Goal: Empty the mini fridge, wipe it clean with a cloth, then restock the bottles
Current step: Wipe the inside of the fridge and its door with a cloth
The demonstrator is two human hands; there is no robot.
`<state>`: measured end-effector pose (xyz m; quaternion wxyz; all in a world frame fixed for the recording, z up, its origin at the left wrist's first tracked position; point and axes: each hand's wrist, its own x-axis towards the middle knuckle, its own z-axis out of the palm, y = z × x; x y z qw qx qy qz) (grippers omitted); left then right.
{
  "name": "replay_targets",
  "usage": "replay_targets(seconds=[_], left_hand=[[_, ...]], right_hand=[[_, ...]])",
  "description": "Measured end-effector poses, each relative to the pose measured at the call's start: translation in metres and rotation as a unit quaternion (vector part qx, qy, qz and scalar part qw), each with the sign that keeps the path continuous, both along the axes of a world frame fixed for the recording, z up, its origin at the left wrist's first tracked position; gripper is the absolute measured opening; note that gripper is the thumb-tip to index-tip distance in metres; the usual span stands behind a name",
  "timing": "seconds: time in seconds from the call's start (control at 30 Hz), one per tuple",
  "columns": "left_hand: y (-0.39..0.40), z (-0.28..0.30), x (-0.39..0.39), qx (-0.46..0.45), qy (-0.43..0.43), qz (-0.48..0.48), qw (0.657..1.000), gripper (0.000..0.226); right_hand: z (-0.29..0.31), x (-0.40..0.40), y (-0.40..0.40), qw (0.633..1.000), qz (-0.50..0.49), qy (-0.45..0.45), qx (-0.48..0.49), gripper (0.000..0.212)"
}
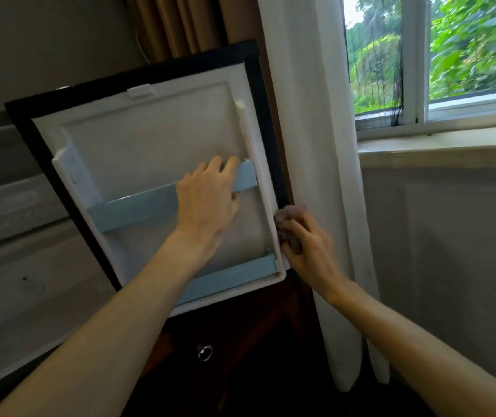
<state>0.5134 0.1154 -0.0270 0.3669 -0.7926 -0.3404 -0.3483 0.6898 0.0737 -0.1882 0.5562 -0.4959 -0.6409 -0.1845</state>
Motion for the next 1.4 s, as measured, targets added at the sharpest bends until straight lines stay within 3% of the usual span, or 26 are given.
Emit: replay_targets(seconds=[0.17,0.43,0.53,0.63,0.87,0.97,1.1,1.27,1.4], left_hand=[[-0.003,-0.002,-0.003,0.011,-0.018,-0.027,0.999,0.043],[-0.004,0.0,-0.005,0.0,-0.023,-0.038,0.999,0.041],[-0.005,-0.001,-0.005,0.001,-0.021,-0.039,0.999,0.044],[-0.007,0.0,-0.005,-0.01,-0.028,-0.044,0.999,0.043],[-0.006,-0.002,-0.006,-0.009,-0.027,-0.053,0.998,0.044],[-0.006,-0.002,-0.009,-0.004,-0.032,-0.059,0.998,0.047],[-0.006,-0.002,-0.009,-0.007,-0.031,-0.06,0.998,0.048],[-0.007,-0.002,-0.01,-0.006,-0.029,-0.062,0.998,0.045],[-0.008,0.0,-0.009,-0.012,-0.026,-0.055,0.998,0.044]], right_hand=[[0.0,0.001,-0.005,1.0,0.012,-0.007,-0.004,0.028],[0.174,0.002,0.016,0.994,-0.012,0.01,0.108,0.03],[0.2,0.004,0.025,0.99,-0.025,0.019,0.134,0.029],[0.163,-0.001,0.023,0.992,-0.018,0.032,0.119,0.028],[0.0,-0.012,-0.005,0.999,0.016,0.046,0.015,0.027],[-0.011,-0.011,-0.005,0.998,0.019,0.053,0.008,0.023],[0.048,-0.012,-0.002,0.999,-0.004,0.047,0.026,0.024],[0.181,-0.01,0.004,0.995,-0.02,0.069,0.075,0.03],[0.185,-0.01,0.005,0.995,-0.035,0.06,0.072,0.032]])
